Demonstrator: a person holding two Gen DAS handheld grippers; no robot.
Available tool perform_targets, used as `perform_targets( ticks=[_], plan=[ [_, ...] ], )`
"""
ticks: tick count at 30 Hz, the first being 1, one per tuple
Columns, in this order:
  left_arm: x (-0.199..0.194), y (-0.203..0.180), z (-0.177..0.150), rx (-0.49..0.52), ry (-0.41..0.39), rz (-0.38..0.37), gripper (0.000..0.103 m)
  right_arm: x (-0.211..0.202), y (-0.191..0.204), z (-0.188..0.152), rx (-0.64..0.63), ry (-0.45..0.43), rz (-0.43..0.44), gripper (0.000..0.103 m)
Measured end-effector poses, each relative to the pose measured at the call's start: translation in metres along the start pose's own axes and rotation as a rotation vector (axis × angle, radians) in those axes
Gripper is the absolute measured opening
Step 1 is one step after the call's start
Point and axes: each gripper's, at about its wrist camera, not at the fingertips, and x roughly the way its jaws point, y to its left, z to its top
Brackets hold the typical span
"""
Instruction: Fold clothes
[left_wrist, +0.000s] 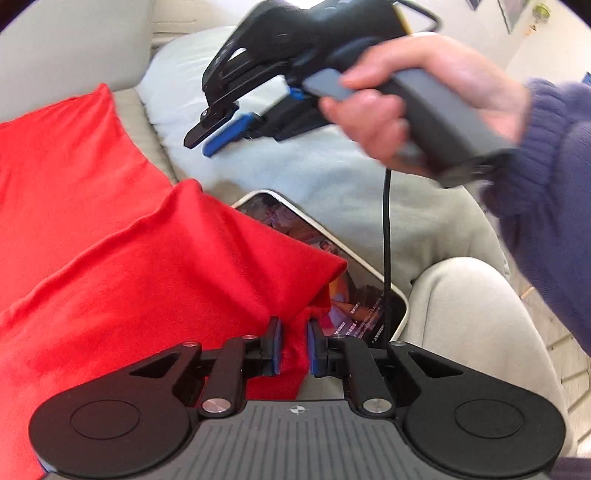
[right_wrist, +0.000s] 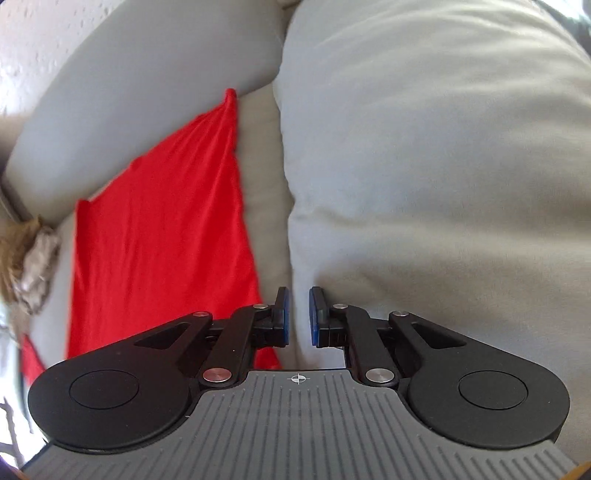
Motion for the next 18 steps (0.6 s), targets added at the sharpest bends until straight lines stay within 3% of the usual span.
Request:
perform_targets(
  ticks=[2,3,7,8,11,15,18],
  plan=[
    [-0.014,-0.007,-0.001,-0.002,-0.028,0.002,0.023,-0.013,0.004,-0.008,-0.021,0.03,0.027,0.034],
    [-0.021,-0.01,-0.002,-0.002,-0.044,-0.002,0.029,-0.019,0.007,-0.012,-0.031,0.045,0.04,0.037],
    [-0.067,-0.003,-0.017,-0.079,-0.107,-0.007,0.038,-0.051,0.018,-0.043,-0.093,0.048,0.089,0.038],
    [-0.076,0.006,-0.023,-0.128,-0.13,0.022,0.039,-0.056,0.018,-0.051,-0.095,0.042,0.105,0.038],
    [-0.101,0.038,-0.041,-0.301,-0.201,0.153,0.04,-0.056,0.02,-0.071,-0.082,0.007,0.15,0.036],
    [-0.123,0.096,-0.064,-0.577,-0.29,0.401,0.027,-0.028,0.021,-0.072,-0.009,0.031,0.191,0.031],
    [-0.133,0.128,-0.076,-0.703,-0.278,0.554,0.021,-0.006,0.018,-0.067,0.017,0.068,0.133,0.031]
  ],
)
